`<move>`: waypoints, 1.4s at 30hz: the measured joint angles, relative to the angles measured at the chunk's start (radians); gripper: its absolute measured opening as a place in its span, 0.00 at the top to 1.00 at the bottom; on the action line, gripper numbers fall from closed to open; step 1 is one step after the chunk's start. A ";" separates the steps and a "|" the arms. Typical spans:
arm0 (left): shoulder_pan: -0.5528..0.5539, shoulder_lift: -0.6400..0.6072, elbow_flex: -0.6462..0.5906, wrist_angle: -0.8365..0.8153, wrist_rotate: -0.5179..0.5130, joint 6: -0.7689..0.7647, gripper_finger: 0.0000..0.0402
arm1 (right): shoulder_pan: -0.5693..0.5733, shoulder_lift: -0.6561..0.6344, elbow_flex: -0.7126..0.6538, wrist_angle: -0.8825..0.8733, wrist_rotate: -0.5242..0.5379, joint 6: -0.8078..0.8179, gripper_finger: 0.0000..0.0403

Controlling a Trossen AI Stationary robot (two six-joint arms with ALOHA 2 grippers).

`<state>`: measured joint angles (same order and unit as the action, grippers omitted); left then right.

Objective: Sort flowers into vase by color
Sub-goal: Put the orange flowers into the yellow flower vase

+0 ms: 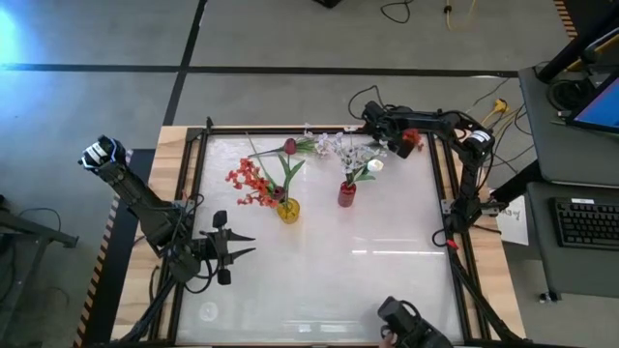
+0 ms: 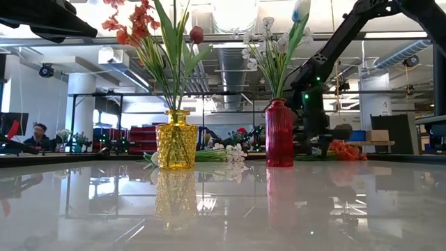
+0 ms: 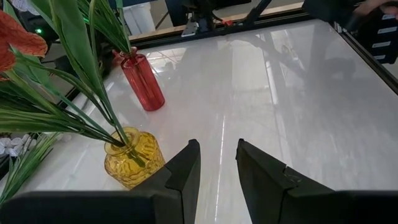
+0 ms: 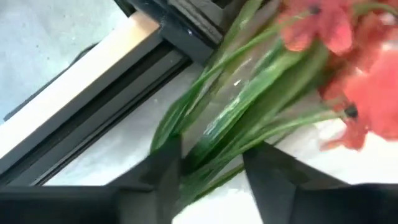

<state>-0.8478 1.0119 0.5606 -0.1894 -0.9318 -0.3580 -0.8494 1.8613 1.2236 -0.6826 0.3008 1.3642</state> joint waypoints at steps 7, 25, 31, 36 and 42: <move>0.000 0.000 0.000 -0.009 0.000 -0.020 0.77 | 0.003 0.000 -0.002 -0.024 0.013 -0.061 0.95; 0.000 0.000 0.000 -0.005 0.000 -0.081 0.77 | 0.000 -0.276 0.008 -0.130 -0.016 -0.314 0.96; 0.000 0.000 0.000 -0.006 0.000 -0.102 0.77 | 0.008 -0.451 0.008 -0.152 -0.011 -0.417 0.96; 0.000 0.000 0.000 -0.005 0.000 -0.142 0.77 | 0.043 -0.595 0.008 -0.151 0.075 -0.514 0.96; 0.000 0.000 0.000 0.061 0.001 -0.162 0.77 | 0.109 -0.727 0.005 -0.148 0.149 -0.683 0.96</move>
<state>-0.8478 1.0119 0.5606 -0.1279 -0.9312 -0.5204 -0.7403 1.1341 1.2285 -0.8302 0.4502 0.6815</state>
